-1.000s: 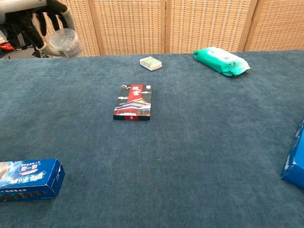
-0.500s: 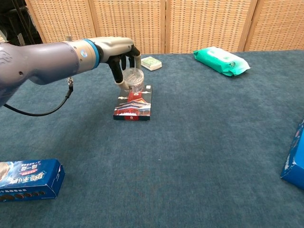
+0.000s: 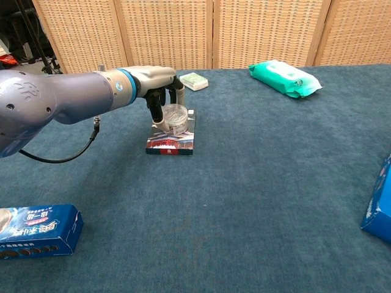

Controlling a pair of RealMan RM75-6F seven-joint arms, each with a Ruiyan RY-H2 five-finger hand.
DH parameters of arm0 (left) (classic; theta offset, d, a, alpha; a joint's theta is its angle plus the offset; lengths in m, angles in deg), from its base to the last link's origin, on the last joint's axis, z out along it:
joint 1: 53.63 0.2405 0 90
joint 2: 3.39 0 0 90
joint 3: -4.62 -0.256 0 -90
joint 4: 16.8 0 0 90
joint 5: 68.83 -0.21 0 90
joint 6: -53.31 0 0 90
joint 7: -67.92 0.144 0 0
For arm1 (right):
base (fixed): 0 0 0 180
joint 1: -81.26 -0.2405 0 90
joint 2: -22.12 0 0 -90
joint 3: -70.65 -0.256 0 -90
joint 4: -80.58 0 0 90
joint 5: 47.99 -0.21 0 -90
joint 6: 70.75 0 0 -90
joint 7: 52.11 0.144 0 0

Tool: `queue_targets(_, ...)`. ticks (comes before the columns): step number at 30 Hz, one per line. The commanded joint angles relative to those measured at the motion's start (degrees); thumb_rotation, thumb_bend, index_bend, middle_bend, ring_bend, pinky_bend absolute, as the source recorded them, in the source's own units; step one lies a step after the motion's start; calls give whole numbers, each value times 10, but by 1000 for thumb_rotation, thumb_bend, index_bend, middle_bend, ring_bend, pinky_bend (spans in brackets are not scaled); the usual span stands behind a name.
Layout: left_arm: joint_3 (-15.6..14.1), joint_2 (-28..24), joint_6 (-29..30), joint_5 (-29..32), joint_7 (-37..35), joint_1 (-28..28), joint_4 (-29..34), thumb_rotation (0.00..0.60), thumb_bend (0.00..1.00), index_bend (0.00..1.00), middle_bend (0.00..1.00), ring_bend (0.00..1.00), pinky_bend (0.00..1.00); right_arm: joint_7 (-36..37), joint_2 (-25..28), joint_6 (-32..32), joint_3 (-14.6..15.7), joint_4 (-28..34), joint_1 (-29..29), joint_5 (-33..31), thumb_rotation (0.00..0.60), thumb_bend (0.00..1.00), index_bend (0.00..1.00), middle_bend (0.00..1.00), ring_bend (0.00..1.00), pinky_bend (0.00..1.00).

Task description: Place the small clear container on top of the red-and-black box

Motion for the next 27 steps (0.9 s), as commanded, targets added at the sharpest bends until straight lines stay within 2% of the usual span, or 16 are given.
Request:
queue_targets(1,-7,-7,-12,26,12,-1,9,600,85,40,1,0,65,2,1,1,0,0,0,-1,600,0,0,0,0,0)
queue_targets(3,-8,-16,-25,58,23,-6,21,600,37,0,0,0,0,5,2,2,-1,0,0,-2,600,0,0,0,0,0)
queue_targets(5,-7,-21,-22,66,27,-9,27,600,15,0,0,0,0,9,2,2,-1,0,0,-3,600,0,0,0,0,0)
queue_targets(9,-7,-29,5,58,24,-6,44,600,0,0,0,0,0,13,1,8,-2,-5,-1,-8,600,0,0,0,0,0)
queue_targets(12,0,-50,25,31,-1,8,78,600,0,0,0,0,0,15,0,10,-3,-8,-2,-10,600,0,0,0,0,0)
queue_targets(18,-17,-138,104,-66,-32,65,194,600,0,0,0,0,0,11,-2,8,-1,-8,-2,-4,600,0,0,0,0,0)
queue_targets(22,-52,-211,218,-172,-85,152,277,600,0,0,0,0,0,8,-3,-1,1,-6,0,3,600,0,0,0,0,0)
queue_targets(24,-79,-238,267,-226,-127,200,295,600,0,0,0,0,0,6,-6,-5,1,-6,1,4,600,0,0,0,0,0)
queue_targets(25,-84,-242,275,-236,-136,209,295,600,0,0,0,0,0,6,-6,-6,1,-6,1,5,600,0,0,0,0,0)
queue_targets(27,-113,-261,318,-270,-179,259,292,600,0,0,0,0,0,2,-9,-10,2,-8,1,9,600,0,0,0,0,0)
